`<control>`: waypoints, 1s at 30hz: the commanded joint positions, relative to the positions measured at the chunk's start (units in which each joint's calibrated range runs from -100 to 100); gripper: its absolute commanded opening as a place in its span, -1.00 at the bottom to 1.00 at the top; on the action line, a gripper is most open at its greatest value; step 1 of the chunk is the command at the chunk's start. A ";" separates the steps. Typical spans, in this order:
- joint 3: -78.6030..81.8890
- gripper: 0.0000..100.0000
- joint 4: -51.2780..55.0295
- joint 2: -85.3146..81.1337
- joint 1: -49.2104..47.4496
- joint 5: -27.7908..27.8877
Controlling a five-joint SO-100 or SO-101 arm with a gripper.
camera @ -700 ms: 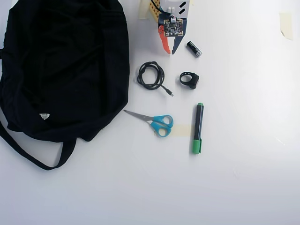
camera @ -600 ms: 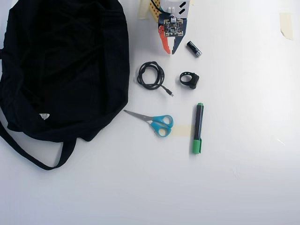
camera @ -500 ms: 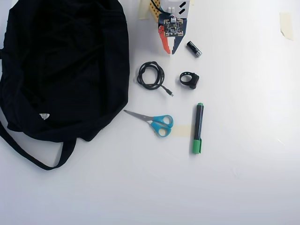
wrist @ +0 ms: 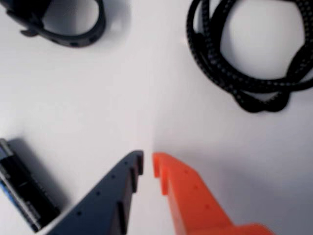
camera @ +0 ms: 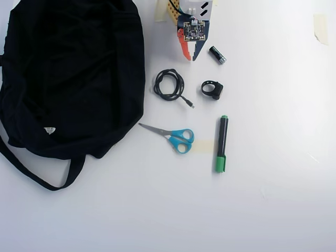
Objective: Put the cable into the black bag
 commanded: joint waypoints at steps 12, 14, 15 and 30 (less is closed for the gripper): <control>1.33 -0.95 0.60 -0.83 -0.26 0.08; 1.33 -0.95 0.60 -0.83 -0.26 0.08; 1.33 -0.95 0.60 -0.83 -0.26 0.08; 1.33 -0.95 0.60 -0.83 -0.26 -0.33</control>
